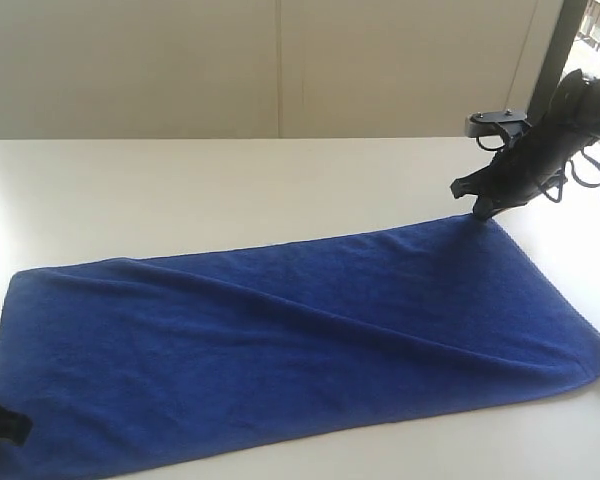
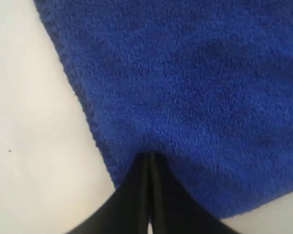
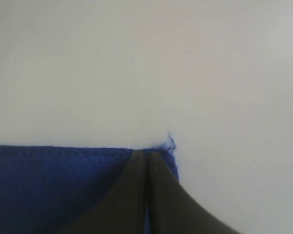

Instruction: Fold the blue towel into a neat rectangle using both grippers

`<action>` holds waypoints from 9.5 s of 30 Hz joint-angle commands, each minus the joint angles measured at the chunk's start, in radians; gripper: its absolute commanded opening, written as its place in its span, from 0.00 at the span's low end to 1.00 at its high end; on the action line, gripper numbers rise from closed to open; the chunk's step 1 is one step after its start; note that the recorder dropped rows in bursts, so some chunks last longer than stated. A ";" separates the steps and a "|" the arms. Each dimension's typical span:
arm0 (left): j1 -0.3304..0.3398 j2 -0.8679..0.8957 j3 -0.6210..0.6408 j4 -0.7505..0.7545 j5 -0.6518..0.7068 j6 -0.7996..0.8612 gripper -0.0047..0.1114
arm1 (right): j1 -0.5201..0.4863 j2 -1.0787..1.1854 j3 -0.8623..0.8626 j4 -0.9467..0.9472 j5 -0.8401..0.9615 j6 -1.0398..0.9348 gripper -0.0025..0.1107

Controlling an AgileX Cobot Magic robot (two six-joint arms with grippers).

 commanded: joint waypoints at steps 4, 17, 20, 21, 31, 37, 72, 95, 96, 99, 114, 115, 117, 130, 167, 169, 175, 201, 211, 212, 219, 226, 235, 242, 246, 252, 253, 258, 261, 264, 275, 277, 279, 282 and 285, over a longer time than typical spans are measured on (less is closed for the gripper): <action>-0.004 0.028 0.007 -0.027 0.063 0.028 0.04 | -0.006 0.023 0.003 -0.066 -0.010 0.001 0.02; -0.004 0.028 0.007 0.004 0.189 0.024 0.04 | -0.006 0.056 0.003 -0.091 -0.043 0.020 0.02; -0.004 0.028 0.007 0.005 0.205 0.024 0.04 | -0.006 0.056 0.003 -0.093 -0.064 0.036 0.02; -0.004 0.028 0.007 0.005 0.207 0.024 0.04 | -0.006 0.056 0.003 -0.100 -0.070 0.041 0.02; -0.004 0.015 0.007 0.008 0.246 0.021 0.04 | -0.006 0.056 0.003 -0.114 -0.109 0.065 0.02; -0.002 -0.005 -0.061 0.003 0.219 0.023 0.04 | -0.006 0.032 0.002 -0.061 -0.118 0.057 0.02; 0.102 0.521 -0.723 0.115 -0.098 0.163 0.04 | -0.006 -0.367 0.082 -0.105 0.286 0.066 0.02; 0.087 0.015 -0.899 -0.026 0.236 0.205 0.04 | -0.006 -0.346 0.603 0.017 -0.137 -0.036 0.02; 0.087 -0.006 -0.899 -0.026 0.238 0.208 0.04 | -0.006 -0.343 0.607 0.005 -0.141 -0.024 0.02; 0.087 -0.045 -0.899 -0.026 0.239 0.213 0.04 | -0.006 -0.338 0.628 -0.037 -0.153 0.020 0.02; 0.087 -0.057 -0.871 -0.026 0.300 0.282 0.04 | -0.086 -0.404 0.808 -0.324 -0.125 0.302 0.02; 0.087 -0.054 -0.862 -0.026 0.296 0.292 0.04 | -0.093 -0.417 0.827 -0.326 -0.135 0.302 0.02; 0.087 -0.035 -0.834 -0.026 0.277 0.294 0.04 | -0.110 -0.451 0.869 -0.326 -0.148 0.304 0.02; 0.087 0.067 -0.790 -0.173 0.251 0.384 0.04 | -0.148 -0.542 0.976 -0.415 -0.234 0.379 0.02; 0.087 0.583 -0.792 -0.198 0.225 0.488 0.04 | -0.146 -0.827 0.976 -0.289 -0.321 0.349 0.02; 0.087 0.583 -0.792 -0.121 0.231 0.420 0.04 | -0.146 -0.827 0.976 -0.289 -0.323 0.349 0.02; 0.087 0.574 -0.792 -0.075 0.231 0.371 0.04 | -0.146 -0.827 0.976 -0.289 -0.325 0.349 0.02; 0.087 -0.081 -0.794 -0.226 0.307 0.471 0.04 | -0.091 -0.453 0.686 0.042 -0.313 0.066 0.02; 0.087 -0.212 -0.794 -0.229 0.366 0.471 0.04 | -0.056 -0.253 0.472 0.003 -0.267 0.118 0.02; 0.087 -0.212 -0.794 -0.229 0.366 0.471 0.04 | -0.056 -0.245 0.468 -0.017 -0.265 0.123 0.02; 0.087 -0.212 -0.794 -0.229 0.366 0.471 0.04 | -0.056 -0.233 0.468 -0.084 -0.308 0.149 0.02; 0.087 -0.212 -0.794 -0.229 0.364 0.473 0.04 | -0.056 -0.198 0.440 -0.084 -0.323 0.149 0.02; 0.087 -0.212 -0.794 -0.229 0.358 0.473 0.04 | -0.056 -0.165 0.374 -0.062 -0.279 0.152 0.02; 0.087 -0.212 -0.794 -0.229 0.358 0.473 0.04 | -0.056 -0.199 0.354 -0.062 -0.179 0.152 0.02; 0.087 -0.212 -0.794 -0.229 0.360 0.475 0.04 | -0.056 -0.275 0.354 -0.060 -0.148 0.149 0.08; 0.087 -0.212 -0.794 -0.230 0.392 0.475 0.04 | -0.089 -0.363 0.354 -0.066 0.124 0.035 0.39; 0.087 -0.212 -0.792 -0.232 0.394 0.475 0.04 | -0.103 -0.363 0.362 -0.066 0.147 0.034 0.45; 0.087 -0.212 -0.774 -0.255 0.389 0.477 0.04 | -0.138 -0.363 0.431 -0.066 0.137 0.037 0.52; 0.087 -0.212 -0.752 -0.260 0.378 0.477 0.04 | -0.138 -0.363 0.473 -0.059 0.115 0.037 0.52; 0.087 -0.212 -0.735 -0.261 0.368 0.480 0.04 | -0.135 -0.363 0.501 -0.068 0.076 0.037 0.52; 0.087 -0.212 -0.725 -0.267 0.341 0.499 0.04 | -0.134 -0.329 0.521 -0.124 0.083 0.037 0.52; 0.087 -0.212 -0.725 -0.267 0.341 0.499 0.04 | -0.134 -0.321 0.521 -0.126 0.081 0.037 0.52; 0.087 -0.212 -0.725 -0.267 0.341 0.499 0.04 | -0.134 -0.317 0.521 -0.129 0.081 0.037 0.52; 0.087 -0.212 -0.725 -0.269 0.343 0.499 0.04 | -0.134 -0.308 0.521 -0.130 0.078 0.037 0.51; 0.087 -0.212 -0.725 -0.269 0.343 0.499 0.04 | -0.134 -0.296 0.521 -0.133 0.086 0.037 0.50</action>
